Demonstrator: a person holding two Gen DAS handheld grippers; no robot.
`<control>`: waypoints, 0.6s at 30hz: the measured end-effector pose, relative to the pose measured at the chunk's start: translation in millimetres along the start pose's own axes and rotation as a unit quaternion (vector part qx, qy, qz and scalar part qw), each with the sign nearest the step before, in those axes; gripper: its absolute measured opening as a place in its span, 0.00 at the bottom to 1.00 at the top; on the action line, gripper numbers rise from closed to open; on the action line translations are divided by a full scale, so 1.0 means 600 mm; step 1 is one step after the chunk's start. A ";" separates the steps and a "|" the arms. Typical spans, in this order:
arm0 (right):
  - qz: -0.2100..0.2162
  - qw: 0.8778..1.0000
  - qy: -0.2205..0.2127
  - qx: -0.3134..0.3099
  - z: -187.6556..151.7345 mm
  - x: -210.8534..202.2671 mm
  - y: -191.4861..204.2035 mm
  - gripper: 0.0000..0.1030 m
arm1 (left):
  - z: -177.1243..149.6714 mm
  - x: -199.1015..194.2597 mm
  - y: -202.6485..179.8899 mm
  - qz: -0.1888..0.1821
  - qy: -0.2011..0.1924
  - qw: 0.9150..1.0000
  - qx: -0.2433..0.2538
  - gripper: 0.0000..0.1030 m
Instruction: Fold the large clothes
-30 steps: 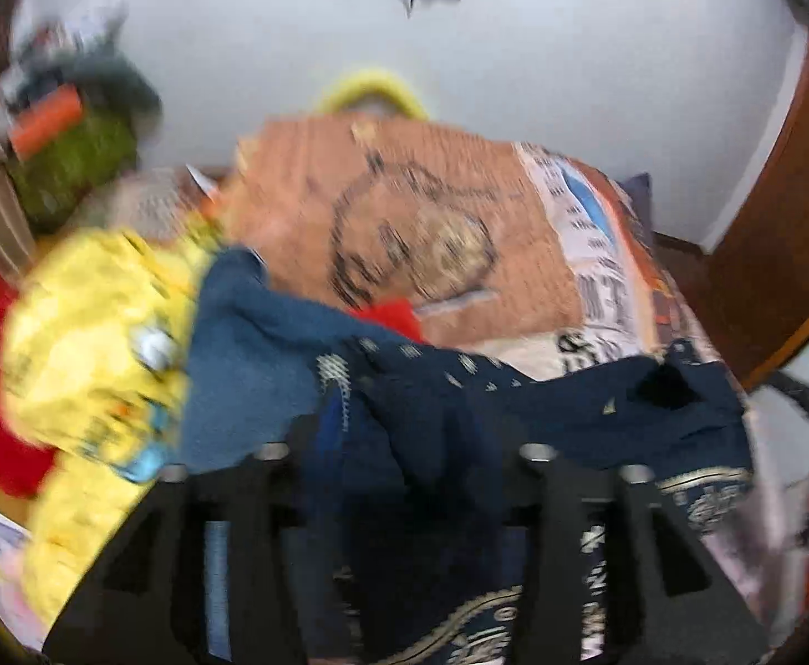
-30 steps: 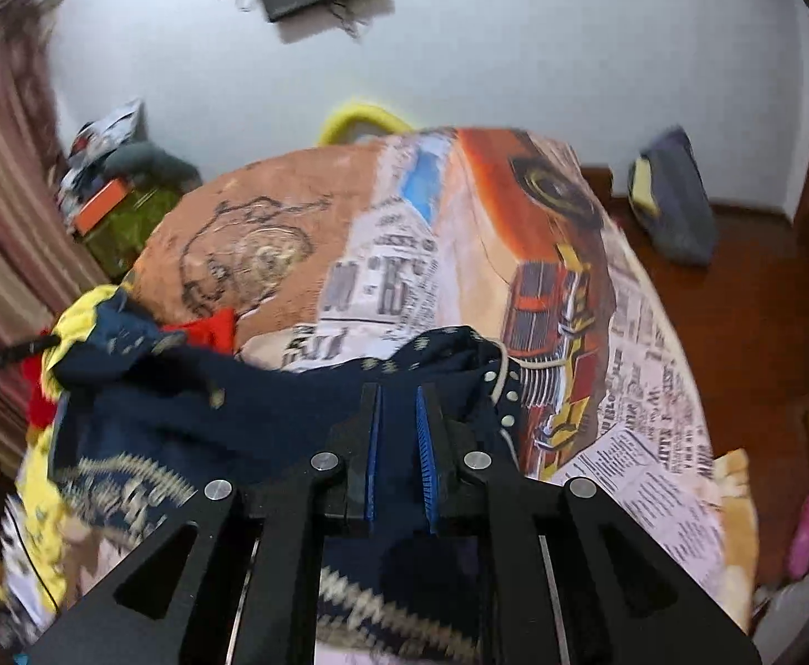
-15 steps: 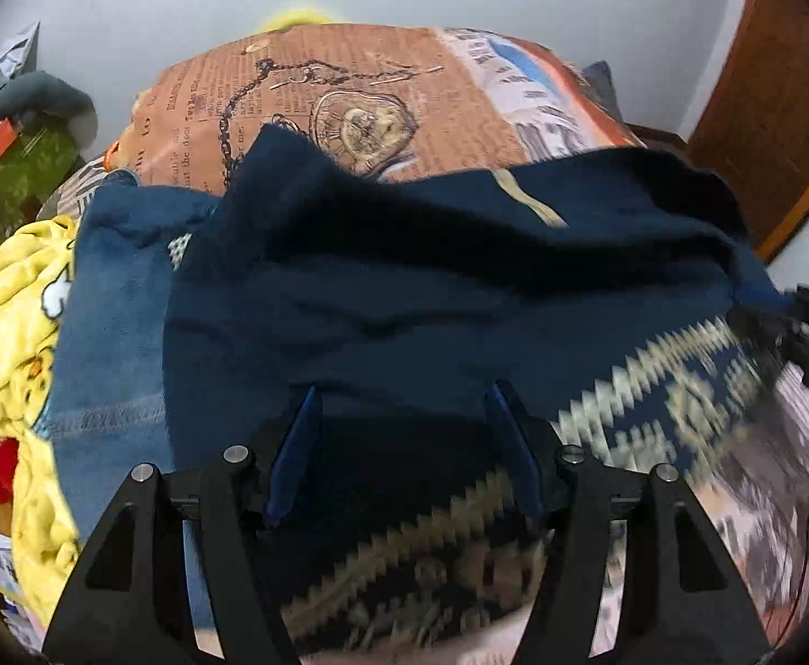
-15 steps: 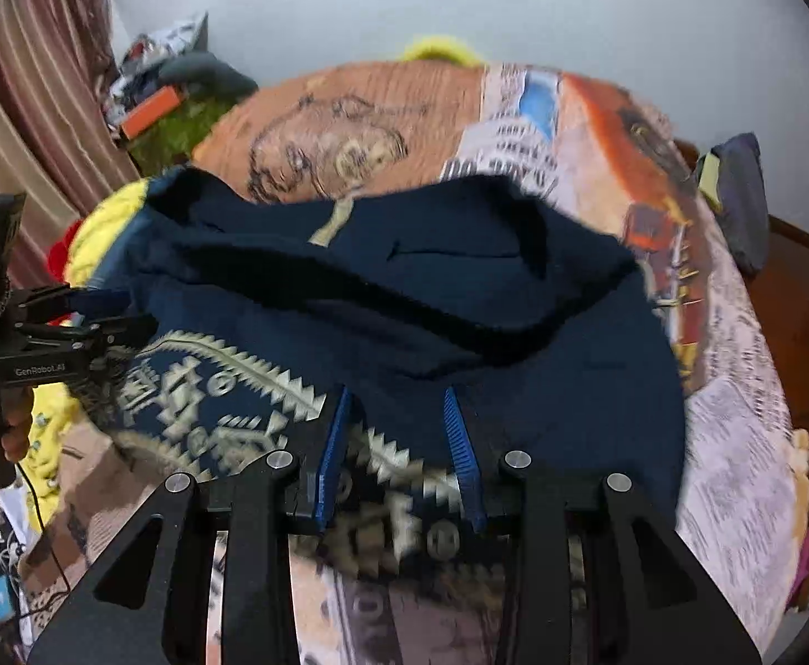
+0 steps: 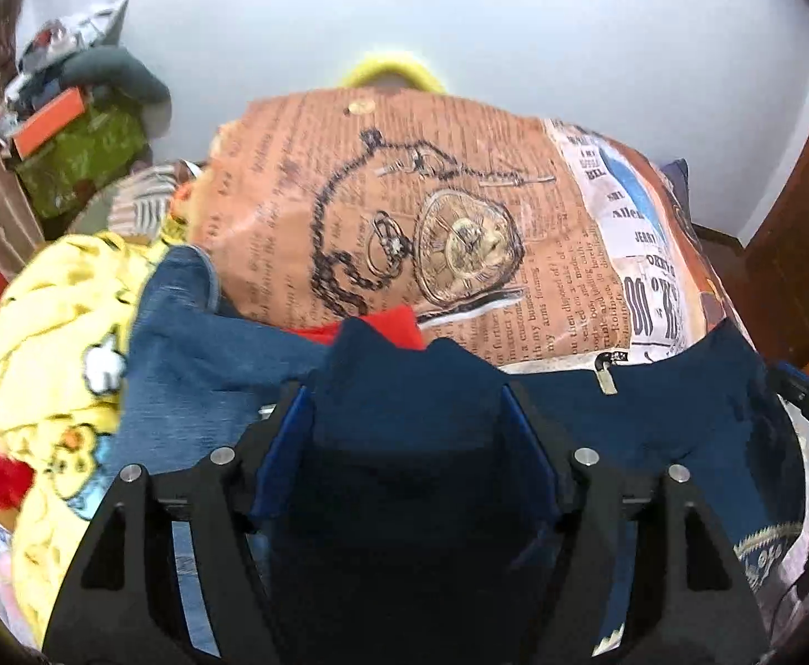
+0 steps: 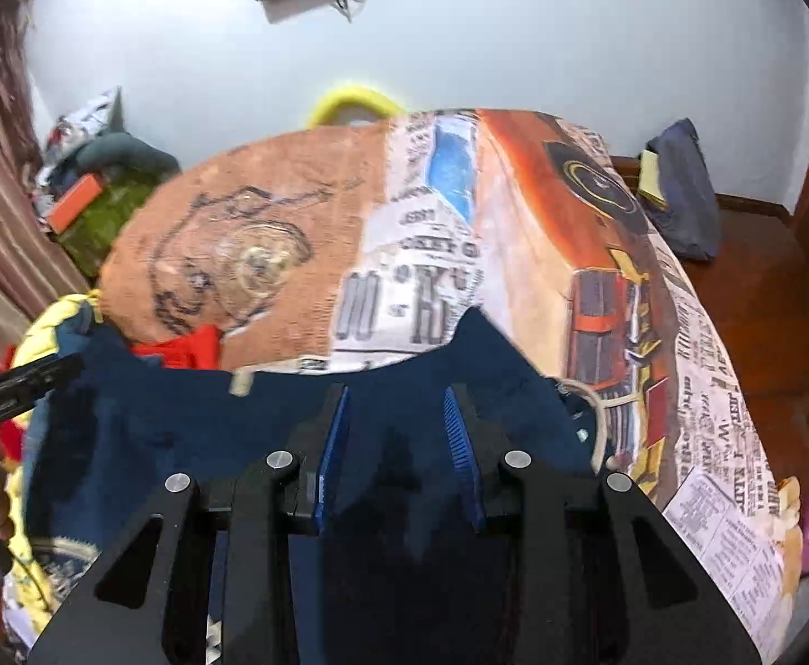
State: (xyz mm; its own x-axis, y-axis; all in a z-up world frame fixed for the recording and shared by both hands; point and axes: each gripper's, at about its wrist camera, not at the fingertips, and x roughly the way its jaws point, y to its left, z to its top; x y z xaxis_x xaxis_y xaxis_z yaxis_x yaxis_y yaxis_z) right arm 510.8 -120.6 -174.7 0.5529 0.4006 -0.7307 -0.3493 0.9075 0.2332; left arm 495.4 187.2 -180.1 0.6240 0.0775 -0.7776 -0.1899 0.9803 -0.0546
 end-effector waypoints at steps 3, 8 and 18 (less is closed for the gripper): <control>0.016 0.999 -0.002 -0.036 -0.023 -0.026 0.037 0.31 | -0.018 -0.028 -0.002 -0.006 -0.001 1.000 0.021 0.67; 0.044 0.994 -0.006 -0.100 -0.070 -0.052 0.105 0.31 | -0.070 -0.062 -0.032 -0.035 0.012 0.997 0.071 0.67; 0.049 0.987 0.018 -0.150 -0.144 -0.035 0.169 0.51 | -0.172 -0.049 -0.084 -0.046 0.040 0.991 0.121 0.69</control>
State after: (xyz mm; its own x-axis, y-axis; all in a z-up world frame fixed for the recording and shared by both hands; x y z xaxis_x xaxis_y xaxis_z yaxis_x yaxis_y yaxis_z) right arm 398.3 -47.8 -191.4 0.4790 0.4751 -0.7381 -0.6118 0.7837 0.1074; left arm 408.6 117.0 -219.2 0.5656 -0.0204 -0.8244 0.0592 0.9981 0.0160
